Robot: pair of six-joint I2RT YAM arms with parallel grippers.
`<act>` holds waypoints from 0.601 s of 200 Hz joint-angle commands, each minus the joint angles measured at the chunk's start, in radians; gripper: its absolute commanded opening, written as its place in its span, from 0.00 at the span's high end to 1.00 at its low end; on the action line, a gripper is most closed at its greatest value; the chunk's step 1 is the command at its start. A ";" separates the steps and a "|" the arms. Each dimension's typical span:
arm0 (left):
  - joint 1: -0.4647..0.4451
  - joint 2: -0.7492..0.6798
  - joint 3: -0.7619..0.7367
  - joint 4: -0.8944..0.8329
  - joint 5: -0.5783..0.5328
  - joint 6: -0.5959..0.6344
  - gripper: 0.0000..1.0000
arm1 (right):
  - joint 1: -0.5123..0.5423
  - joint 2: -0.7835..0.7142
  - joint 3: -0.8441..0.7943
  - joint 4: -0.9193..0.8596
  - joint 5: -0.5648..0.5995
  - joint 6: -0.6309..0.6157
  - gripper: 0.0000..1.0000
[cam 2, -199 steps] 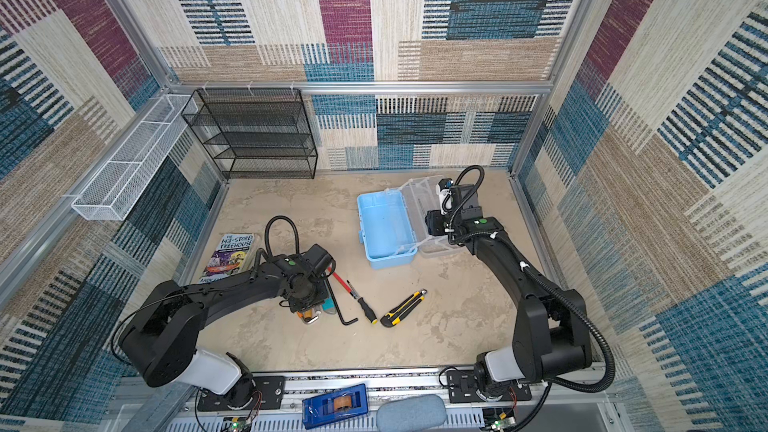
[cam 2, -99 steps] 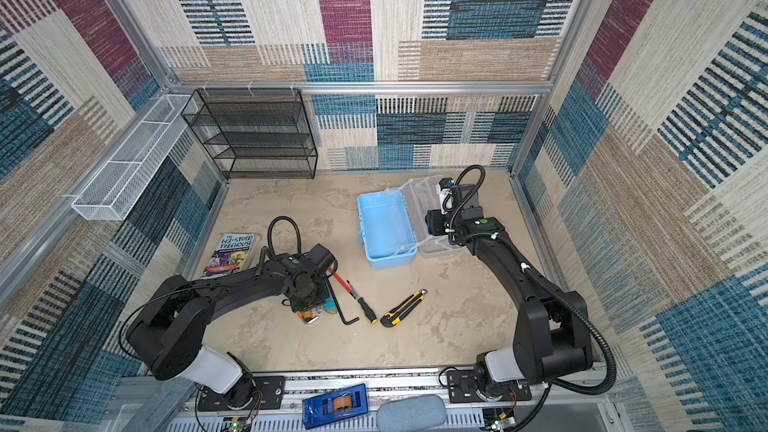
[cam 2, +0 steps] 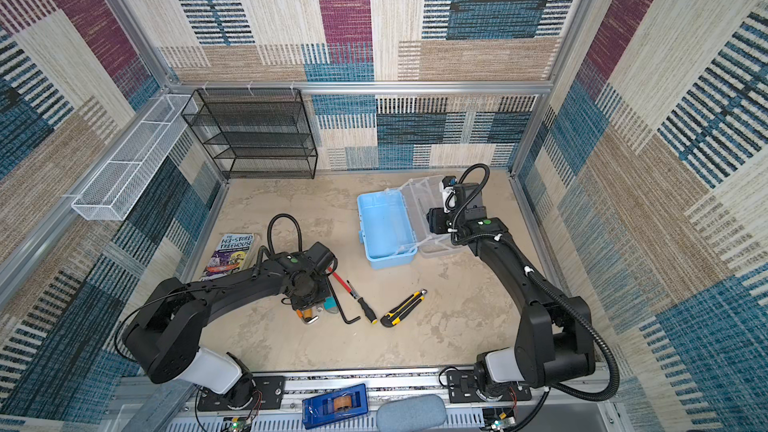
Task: Pack the tool kit
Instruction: 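Carry the small clear screwdriver into the lid tray with left while right withdraws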
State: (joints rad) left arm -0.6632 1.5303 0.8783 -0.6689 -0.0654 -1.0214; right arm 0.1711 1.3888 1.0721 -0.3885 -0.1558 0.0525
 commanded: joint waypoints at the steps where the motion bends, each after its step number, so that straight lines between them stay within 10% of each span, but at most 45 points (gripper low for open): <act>1: -0.001 -0.029 0.004 -0.028 -0.022 -0.002 0.89 | -0.005 -0.022 -0.002 0.053 -0.030 0.027 0.32; 120: -0.004 0.011 0.436 -0.015 -0.064 0.169 0.91 | -0.172 -0.168 -0.144 0.221 -0.182 0.180 0.06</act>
State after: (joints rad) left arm -0.6640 1.4666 1.1988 -0.7094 -0.1501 -0.9607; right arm 0.0200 1.2484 0.9554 -0.2306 -0.3141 0.1776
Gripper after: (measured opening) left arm 0.206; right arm 0.933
